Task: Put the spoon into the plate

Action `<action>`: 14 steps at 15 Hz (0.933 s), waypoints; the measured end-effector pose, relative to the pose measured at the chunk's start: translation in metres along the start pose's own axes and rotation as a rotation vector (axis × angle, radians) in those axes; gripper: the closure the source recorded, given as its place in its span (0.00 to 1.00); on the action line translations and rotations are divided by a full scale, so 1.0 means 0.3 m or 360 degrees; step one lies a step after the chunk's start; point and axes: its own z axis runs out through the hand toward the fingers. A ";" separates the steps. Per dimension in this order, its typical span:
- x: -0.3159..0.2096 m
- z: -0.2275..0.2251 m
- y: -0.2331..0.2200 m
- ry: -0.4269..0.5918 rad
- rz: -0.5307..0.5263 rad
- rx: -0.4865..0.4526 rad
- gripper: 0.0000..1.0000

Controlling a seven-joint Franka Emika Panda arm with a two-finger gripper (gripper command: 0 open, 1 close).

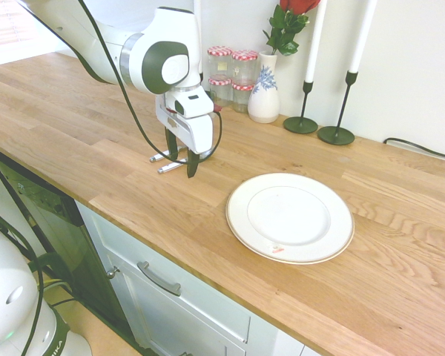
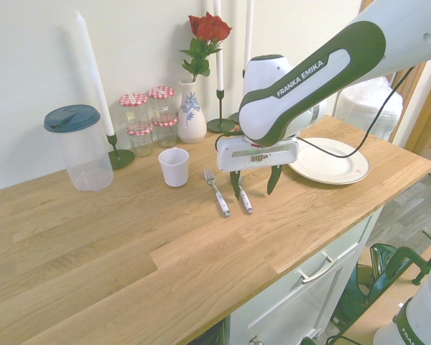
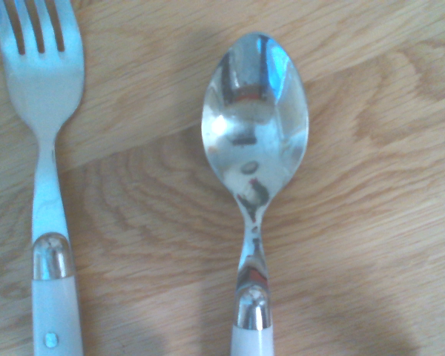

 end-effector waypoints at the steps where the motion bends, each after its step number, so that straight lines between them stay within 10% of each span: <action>1: -0.004 0.000 -0.001 0.0000 -0.0004 0.0000 1.00; 14: -0.075 0.031 -0.014 -0.0031 -0.0046 0.0024 1.00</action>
